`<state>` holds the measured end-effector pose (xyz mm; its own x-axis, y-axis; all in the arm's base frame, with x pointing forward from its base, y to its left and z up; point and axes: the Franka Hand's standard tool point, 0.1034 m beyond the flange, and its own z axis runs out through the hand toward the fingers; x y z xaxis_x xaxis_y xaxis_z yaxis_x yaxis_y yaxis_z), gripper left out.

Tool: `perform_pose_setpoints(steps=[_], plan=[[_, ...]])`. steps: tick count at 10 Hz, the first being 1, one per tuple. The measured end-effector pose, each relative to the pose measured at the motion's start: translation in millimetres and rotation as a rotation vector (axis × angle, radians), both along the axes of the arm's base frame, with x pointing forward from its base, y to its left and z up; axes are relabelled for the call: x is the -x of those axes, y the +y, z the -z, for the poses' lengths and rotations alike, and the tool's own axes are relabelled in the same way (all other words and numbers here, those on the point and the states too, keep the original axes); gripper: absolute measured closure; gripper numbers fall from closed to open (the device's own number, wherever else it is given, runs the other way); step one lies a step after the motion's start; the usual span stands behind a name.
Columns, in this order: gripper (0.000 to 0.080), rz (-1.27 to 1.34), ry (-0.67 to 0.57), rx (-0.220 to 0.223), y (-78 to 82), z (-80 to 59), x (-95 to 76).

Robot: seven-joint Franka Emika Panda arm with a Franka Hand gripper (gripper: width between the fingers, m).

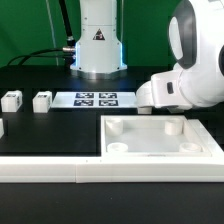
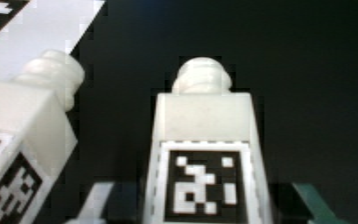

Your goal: Assemble square table

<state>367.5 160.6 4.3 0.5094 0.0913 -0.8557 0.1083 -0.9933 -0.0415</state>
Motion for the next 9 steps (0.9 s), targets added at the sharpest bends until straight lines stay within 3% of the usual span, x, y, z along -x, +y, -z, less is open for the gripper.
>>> perform_pose_setpoints(steps=[3, 4, 8, 9], plan=[[0.0511, 0.0, 0.0, -0.004, -0.9, -0.3, -0.6], [0.0511, -0.005, 0.001, -0.026, -4.2, -5.3, -4.4], [0.0509, 0.0, 0.036, -0.065, -18.2, -60.2, -32.1], [0.0509, 0.005, 0.026, -0.071, -20.2, -64.0, -37.2]])
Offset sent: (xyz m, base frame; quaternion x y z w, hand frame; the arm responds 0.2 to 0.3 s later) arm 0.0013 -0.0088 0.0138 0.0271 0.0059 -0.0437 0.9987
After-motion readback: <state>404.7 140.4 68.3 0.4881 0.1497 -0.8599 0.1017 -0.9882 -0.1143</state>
